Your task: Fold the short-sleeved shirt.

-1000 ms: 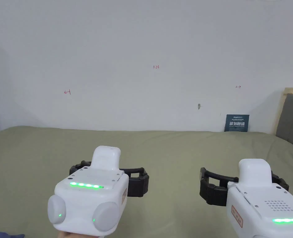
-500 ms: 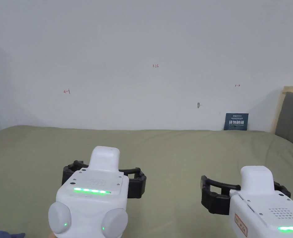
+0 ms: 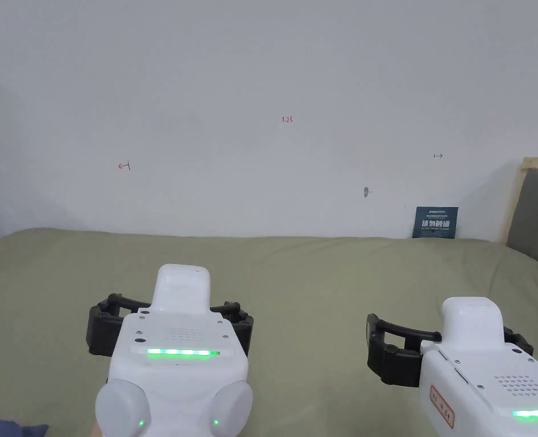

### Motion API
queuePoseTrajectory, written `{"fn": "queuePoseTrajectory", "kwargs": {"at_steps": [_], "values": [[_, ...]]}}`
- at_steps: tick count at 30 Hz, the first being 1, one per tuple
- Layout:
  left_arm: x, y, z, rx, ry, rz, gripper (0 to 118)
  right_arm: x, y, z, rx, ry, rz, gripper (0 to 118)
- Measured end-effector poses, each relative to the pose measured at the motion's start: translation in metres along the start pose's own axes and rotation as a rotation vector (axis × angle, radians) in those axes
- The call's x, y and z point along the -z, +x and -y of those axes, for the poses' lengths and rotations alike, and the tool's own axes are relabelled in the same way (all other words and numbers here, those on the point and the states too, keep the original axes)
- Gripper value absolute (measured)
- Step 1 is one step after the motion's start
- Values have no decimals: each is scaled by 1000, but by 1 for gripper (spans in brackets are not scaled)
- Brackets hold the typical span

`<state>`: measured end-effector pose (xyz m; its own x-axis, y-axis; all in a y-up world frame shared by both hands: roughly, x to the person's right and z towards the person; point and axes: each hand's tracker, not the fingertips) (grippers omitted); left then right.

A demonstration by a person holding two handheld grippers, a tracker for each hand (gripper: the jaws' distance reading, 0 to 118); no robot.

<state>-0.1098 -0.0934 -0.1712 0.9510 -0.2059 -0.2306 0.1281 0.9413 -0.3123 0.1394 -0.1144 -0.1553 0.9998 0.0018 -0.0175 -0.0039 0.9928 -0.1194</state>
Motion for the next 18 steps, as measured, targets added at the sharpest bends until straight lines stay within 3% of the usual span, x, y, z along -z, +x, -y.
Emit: {"fn": "queuePoseTrajectory", "kwargs": {"at_steps": [3,6,8,12,18], "values": [[-2,-7,2,-22,55,59,118,-1,0,0,9,1,-3,118],[-9,-18,2,-66,97,248,118,-1,1,-1,7,2,-3,118],[-13,-19,2,-14,105,313,118,-1,2,-3,6,6,0,118],[-16,-11,7,24,182,254,118,-3,3,-6,25,17,1,118],[-16,-18,0,-70,179,285,118,-5,2,-6,6,24,2,118]]}}
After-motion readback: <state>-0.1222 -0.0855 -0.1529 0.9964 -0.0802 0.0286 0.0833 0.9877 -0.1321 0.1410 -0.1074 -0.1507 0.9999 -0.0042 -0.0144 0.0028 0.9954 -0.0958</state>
